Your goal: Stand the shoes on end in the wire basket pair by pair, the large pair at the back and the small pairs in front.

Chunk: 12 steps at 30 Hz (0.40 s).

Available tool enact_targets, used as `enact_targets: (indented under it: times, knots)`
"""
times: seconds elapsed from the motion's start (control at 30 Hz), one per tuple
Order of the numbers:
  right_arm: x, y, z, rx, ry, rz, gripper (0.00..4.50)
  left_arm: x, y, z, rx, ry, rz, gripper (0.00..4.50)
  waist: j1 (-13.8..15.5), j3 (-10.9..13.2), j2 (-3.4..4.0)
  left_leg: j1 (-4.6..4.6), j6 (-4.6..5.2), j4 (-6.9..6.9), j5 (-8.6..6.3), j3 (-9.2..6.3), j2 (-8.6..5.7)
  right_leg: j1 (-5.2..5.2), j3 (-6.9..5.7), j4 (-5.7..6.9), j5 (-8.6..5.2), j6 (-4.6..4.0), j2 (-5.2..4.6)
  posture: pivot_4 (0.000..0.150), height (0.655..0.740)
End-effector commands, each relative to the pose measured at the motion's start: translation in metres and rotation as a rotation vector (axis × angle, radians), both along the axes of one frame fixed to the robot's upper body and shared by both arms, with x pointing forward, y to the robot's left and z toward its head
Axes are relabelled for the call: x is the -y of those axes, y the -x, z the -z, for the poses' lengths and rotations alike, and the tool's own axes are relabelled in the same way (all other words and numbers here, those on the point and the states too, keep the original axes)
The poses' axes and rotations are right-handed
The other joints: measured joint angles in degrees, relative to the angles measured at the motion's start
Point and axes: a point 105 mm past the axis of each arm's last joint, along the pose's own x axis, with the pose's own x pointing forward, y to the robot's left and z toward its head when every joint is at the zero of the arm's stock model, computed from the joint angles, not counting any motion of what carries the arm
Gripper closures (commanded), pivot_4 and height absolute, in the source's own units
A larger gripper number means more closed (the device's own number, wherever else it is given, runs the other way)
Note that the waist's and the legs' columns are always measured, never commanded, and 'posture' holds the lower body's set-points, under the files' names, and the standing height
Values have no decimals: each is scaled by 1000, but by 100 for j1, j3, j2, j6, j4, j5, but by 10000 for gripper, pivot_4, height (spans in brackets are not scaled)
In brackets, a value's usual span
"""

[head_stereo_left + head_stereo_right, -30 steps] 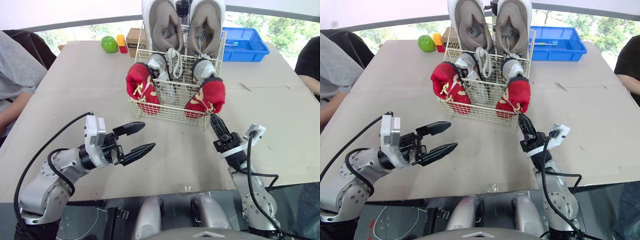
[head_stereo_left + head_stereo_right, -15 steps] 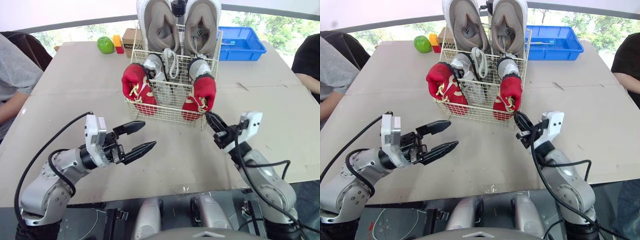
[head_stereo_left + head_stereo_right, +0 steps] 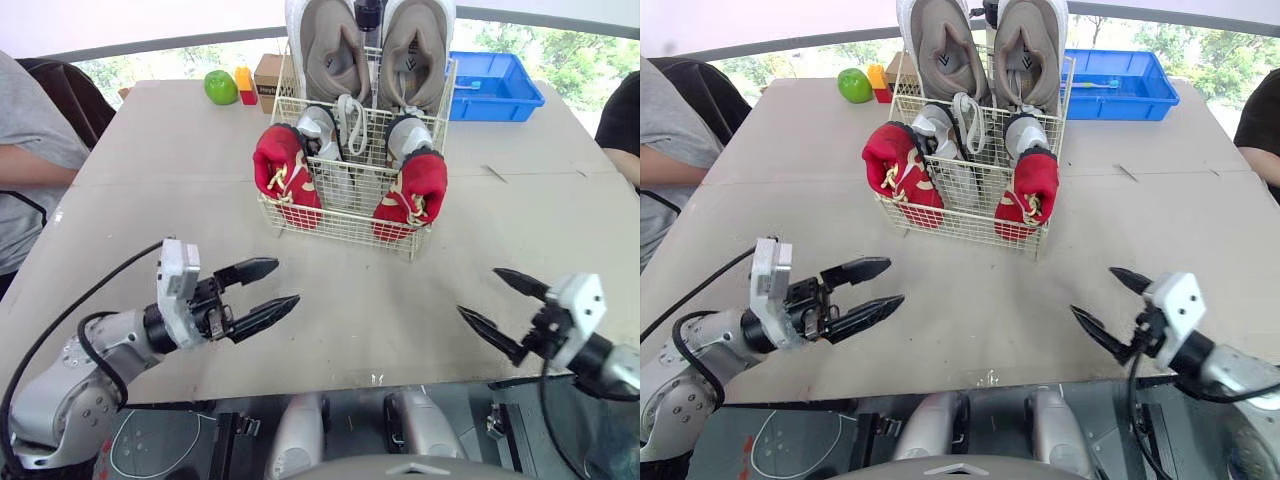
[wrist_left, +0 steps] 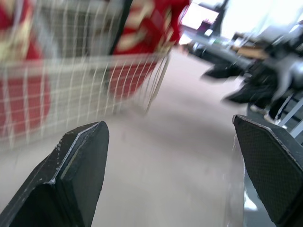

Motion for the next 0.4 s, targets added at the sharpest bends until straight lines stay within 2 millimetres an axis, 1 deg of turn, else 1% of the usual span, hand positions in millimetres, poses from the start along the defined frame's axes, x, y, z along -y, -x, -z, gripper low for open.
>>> enact_targets:
  times: [0.03,0.13,0.2,0.27,0.33,0.4]
  knots:
    - [20,17,-19,42,66,-27,422,-21,11,8,-33,-60,-5,0,11,1,2,2,-1,1,0,1,1,0,0,0,-1,-1,-2,1500,7400]
    - [36,27,-17,-5,119,-15,422,-32,14,15,-25,-103,-23,0,25,2,2,2,-1,1,-1,1,3,0,0,-6,-1,0,-12,1500,7400]
    - [43,27,-18,-9,117,6,422,-35,14,21,-18,-150,-35,0,28,2,1,-1,-3,1,-2,-3,4,-1,-6,-14,-1,0,-44,1500,7400]
    - [45,26,-18,-9,103,14,422,-40,11,30,-25,-228,-66,0,24,2,1,-1,-23,2,-14,-2,4,-2,-4,-16,-1,-1,-57,1500,7400]
    - [43,25,-15,-13,102,9,422,-33,13,27,-46,-145,-12,0,23,3,3,-1,-25,1,-15,1,4,-1,-9,-18,-1,-1,-70,1500,7400]
    - [41,24,-13,-15,99,0,422,-35,8,29,-21,-177,-33,0,23,3,3,-5,-20,1,-12,3,3,-2,-16,-17,-1,0,-76,1500,7400]
